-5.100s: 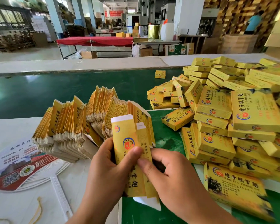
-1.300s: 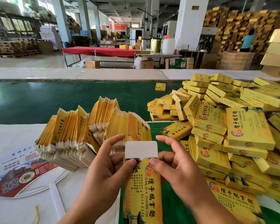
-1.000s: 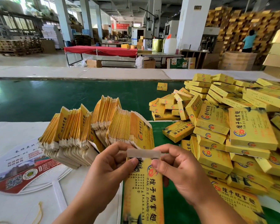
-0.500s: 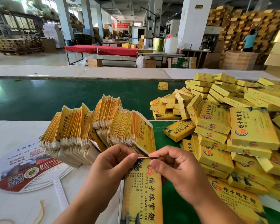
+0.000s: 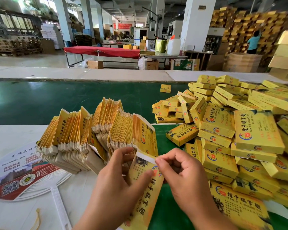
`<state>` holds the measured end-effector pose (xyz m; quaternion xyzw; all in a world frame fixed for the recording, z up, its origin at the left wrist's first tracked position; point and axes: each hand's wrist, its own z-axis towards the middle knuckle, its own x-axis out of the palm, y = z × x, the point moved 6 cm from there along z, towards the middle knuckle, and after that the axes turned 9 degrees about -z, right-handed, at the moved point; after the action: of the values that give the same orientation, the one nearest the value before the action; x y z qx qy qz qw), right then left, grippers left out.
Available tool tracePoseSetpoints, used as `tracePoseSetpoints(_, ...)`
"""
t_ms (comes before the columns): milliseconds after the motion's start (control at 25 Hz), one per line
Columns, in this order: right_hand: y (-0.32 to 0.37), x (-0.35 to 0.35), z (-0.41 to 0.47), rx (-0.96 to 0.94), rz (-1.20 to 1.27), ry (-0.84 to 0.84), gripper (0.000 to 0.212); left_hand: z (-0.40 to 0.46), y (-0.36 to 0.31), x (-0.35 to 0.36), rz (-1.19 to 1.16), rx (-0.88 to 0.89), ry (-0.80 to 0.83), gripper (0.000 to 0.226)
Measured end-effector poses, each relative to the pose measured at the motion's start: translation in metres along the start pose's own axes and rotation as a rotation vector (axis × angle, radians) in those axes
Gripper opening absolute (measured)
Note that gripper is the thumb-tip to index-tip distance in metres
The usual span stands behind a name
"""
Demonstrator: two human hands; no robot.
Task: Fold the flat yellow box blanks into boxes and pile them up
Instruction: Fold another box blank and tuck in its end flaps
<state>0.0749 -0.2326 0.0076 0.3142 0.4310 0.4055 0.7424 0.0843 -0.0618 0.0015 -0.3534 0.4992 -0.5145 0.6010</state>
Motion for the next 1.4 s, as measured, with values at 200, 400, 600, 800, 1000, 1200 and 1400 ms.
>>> tracePoseSetpoints(200,0.005,0.007,-0.003,-0.025,-0.013,0.032,0.016,-0.006,-0.005,0.014,0.435,0.076,0.061,0.082)
tracePoseSetpoints(400,0.003,0.005,0.000,0.025,0.052,0.027,0.025,-0.007,-0.012,0.012,0.471,0.207,0.013,0.076)
tracePoseSetpoints(600,-0.002,-0.001,0.002,0.102,0.126,0.000,0.023,-0.008,-0.018,0.014,0.515,0.245,0.040,0.077)
tracePoseSetpoints(800,0.008,-0.003,0.002,-0.011,-0.046,0.069,0.023,-0.007,-0.013,0.016,0.639,0.255,0.055,0.080)
tracePoseSetpoints(1000,0.031,-0.004,-0.004,-0.284,-0.324,0.023,0.020,-0.007,-0.011,0.013,0.695,0.234,0.000,0.082)
tracePoseSetpoints(1200,0.024,0.003,-0.007,-0.216,-0.331,0.024,0.020,-0.006,-0.004,0.012,0.597,0.146,0.043,0.093)
tracePoseSetpoints(1400,0.001,-0.014,0.007,0.045,-0.054,-0.016,0.009,-0.008,-0.023,0.007,0.364,0.155,0.289,0.106)
